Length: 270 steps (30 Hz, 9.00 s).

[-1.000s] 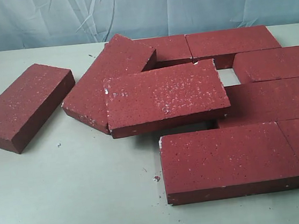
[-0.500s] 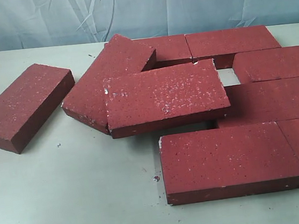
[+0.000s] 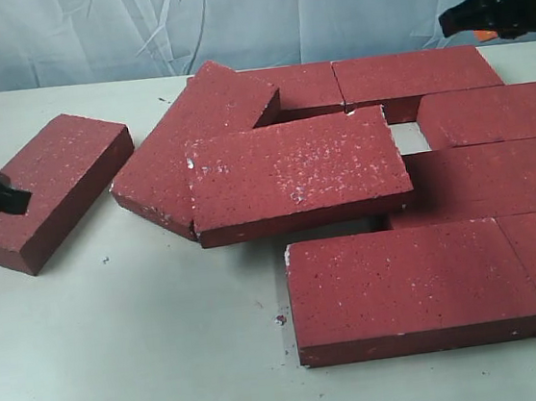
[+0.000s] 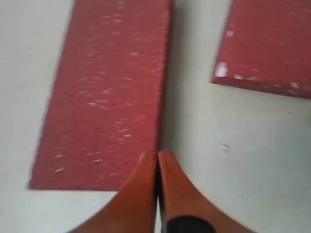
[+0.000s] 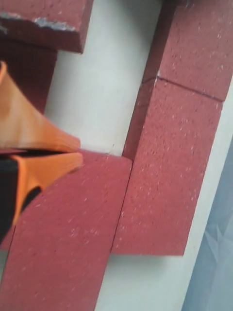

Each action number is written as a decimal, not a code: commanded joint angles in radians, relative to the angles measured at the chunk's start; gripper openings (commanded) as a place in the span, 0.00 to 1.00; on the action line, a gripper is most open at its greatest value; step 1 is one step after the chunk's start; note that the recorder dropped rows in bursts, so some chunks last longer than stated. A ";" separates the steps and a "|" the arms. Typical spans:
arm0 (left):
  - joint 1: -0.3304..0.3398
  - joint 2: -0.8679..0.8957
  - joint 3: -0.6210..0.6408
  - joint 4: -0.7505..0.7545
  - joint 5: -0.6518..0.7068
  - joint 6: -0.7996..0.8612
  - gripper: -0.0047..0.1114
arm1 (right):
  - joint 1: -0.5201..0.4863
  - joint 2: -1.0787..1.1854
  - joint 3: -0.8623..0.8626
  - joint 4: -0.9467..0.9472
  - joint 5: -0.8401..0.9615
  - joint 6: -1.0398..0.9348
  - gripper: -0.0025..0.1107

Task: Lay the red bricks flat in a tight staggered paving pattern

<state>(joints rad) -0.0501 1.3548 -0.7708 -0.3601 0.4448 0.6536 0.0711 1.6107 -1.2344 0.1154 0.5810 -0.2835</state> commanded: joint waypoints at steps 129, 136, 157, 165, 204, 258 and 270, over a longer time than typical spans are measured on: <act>-0.115 0.237 -0.128 -0.646 0.277 0.810 0.04 | 0.238 0.442 -0.577 0.244 0.640 -0.179 0.02; -0.222 0.334 -0.201 -0.449 0.075 0.566 0.04 | 0.239 0.222 -0.197 0.418 0.421 -0.381 0.02; -0.353 0.463 -0.313 0.044 0.386 0.074 0.04 | 0.239 0.221 0.033 0.486 0.513 -0.800 0.02; -0.361 0.506 -0.340 -0.014 0.317 0.090 0.04 | 0.239 0.311 0.033 0.437 0.367 -0.800 0.02; -0.204 0.439 -0.573 0.397 -0.006 -0.359 0.04 | 0.239 0.301 -0.041 0.571 0.252 -0.735 0.02; -0.262 0.528 -0.791 0.404 0.599 -0.226 0.04 | 0.237 0.293 -0.041 0.519 0.243 -0.735 0.02; -0.315 0.481 -0.394 0.074 0.405 -0.164 0.04 | 0.233 0.261 -0.016 0.496 0.436 -0.681 0.02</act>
<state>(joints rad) -0.3430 1.8400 -1.2173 -0.2657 1.0126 0.4639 0.2874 1.8659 -1.2658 0.6232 1.0186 -0.9372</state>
